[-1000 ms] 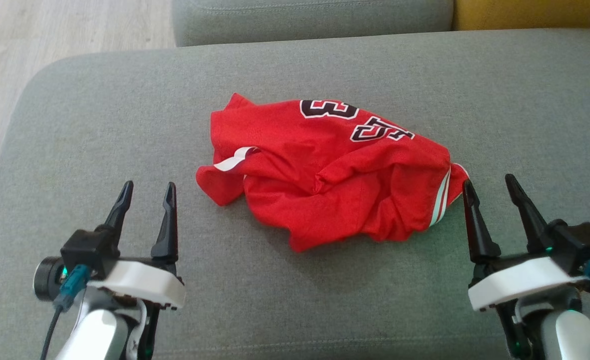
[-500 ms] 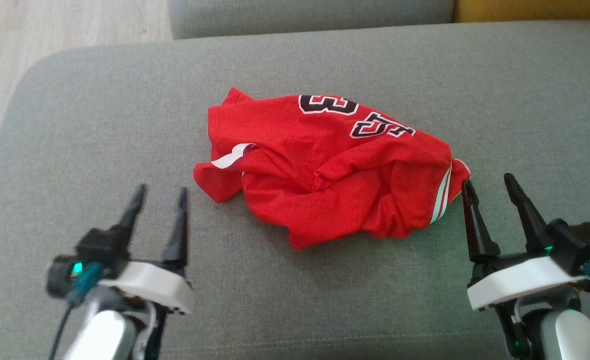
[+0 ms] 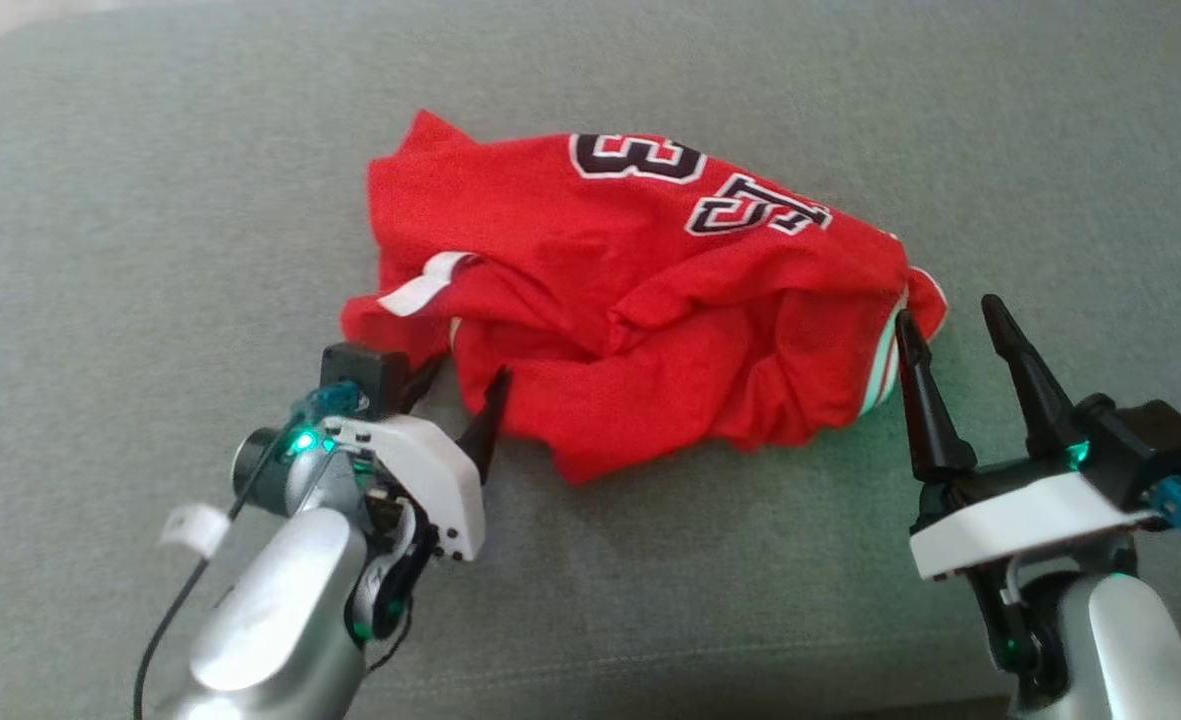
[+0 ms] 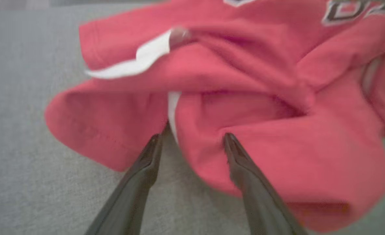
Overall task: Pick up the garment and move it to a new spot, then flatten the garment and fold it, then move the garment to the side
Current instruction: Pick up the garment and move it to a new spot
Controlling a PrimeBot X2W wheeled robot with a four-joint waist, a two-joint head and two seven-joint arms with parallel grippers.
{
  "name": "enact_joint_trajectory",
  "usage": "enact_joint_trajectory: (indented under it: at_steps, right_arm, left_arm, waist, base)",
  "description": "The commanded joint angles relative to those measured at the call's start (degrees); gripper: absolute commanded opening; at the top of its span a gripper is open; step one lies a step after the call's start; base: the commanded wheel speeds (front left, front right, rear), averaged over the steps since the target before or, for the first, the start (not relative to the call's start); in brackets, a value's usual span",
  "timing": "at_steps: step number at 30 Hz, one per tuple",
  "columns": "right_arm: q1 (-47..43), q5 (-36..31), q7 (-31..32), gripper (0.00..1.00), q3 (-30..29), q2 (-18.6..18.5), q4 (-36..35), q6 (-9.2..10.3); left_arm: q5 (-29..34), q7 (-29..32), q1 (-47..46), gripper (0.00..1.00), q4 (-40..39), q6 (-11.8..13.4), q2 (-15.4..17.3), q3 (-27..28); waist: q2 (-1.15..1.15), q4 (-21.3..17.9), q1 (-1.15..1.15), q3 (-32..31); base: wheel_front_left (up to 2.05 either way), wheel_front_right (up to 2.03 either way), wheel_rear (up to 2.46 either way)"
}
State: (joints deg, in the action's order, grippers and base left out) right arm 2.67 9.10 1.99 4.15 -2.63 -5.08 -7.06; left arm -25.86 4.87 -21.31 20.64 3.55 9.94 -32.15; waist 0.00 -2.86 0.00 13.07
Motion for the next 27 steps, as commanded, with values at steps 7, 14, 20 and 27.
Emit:
enact_joint_trajectory:
  at_steps: [7,14,20,27]
  right_arm:
    - [2.2,1.1,-1.4,1.00,1.0,-0.2,-0.5,-0.43]
    - [2.1,1.3,-1.8,1.00,0.5,-0.2,0.0,-0.43]
    - [1.4,0.9,-1.4,1.00,0.1,-0.2,-0.4,-0.43]
    - [0.6,0.9,-0.7,1.00,-0.5,-0.2,-1.0,-0.43]
  left_arm:
    - [-2.3,2.0,-4.8,0.40,4.7,-1.0,-0.8,2.3]
    - [1.9,-4.8,-5.5,0.00,-0.5,-0.4,1.6,1.4]
    - [6.0,-8.6,-4.4,0.00,-15.0,3.1,5.0,2.2]
    - [9.2,-8.8,-4.8,0.00,-31.5,6.1,8.8,4.7]
  waist:
    - [0.00,-2.4,0.00,2.3]
    - [0.00,-0.8,0.00,1.1]
    - [0.00,2.6,0.00,-1.2]
    - [0.00,7.8,0.00,-3.3]
  base:
    - [0.00,0.00,0.00]
    - [0.00,0.00,0.00]
    - [0.00,0.00,0.00]
    - [0.00,0.00,0.00]
